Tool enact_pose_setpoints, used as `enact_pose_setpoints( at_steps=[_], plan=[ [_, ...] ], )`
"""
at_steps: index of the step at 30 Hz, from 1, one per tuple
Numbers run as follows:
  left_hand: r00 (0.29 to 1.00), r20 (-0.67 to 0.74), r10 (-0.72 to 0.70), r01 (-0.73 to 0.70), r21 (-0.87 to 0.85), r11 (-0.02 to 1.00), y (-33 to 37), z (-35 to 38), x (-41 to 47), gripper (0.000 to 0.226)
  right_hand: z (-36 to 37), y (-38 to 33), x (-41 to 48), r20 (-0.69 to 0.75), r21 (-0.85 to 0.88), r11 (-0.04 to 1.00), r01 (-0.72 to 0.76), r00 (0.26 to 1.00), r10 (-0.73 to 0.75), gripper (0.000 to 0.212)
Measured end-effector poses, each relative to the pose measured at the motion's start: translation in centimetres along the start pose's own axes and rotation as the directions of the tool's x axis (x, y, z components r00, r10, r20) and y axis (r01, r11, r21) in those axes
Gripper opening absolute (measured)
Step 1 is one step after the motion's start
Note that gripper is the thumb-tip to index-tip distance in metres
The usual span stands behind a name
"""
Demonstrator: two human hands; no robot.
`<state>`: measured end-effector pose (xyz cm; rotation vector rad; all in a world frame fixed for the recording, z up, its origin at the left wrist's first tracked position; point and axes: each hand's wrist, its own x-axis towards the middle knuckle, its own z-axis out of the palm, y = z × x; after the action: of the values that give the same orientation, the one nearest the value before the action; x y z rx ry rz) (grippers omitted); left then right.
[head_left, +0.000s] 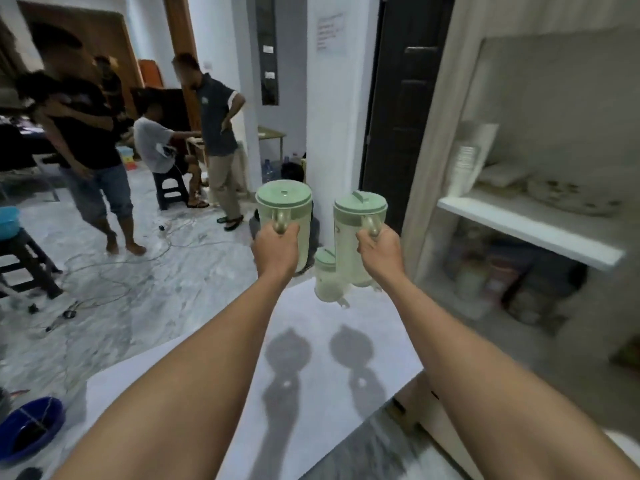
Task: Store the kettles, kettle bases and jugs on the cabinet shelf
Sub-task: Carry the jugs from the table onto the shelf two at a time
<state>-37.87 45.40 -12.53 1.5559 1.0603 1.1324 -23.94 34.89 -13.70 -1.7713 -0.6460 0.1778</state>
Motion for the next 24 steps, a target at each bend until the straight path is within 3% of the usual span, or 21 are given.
enact_pose_setpoints(
  at_steps=[9,24],
  plan=[
    [0.946,0.297,0.132,-0.101,-0.117,0.988,7.7,5.9,-8.1,0.028,-15.3,-2.3,-4.6,-0.322,-0.113,0.993,-0.036,0.947,-0.002,0.033],
    [0.739,0.603,0.301,-0.135,-0.305,0.943,19.1,19.3,-26.5,0.024,-41.9,-1.8,-12.5,-0.61,-0.192,0.975,-0.114,0.792,-0.028,0.014]
  ],
)
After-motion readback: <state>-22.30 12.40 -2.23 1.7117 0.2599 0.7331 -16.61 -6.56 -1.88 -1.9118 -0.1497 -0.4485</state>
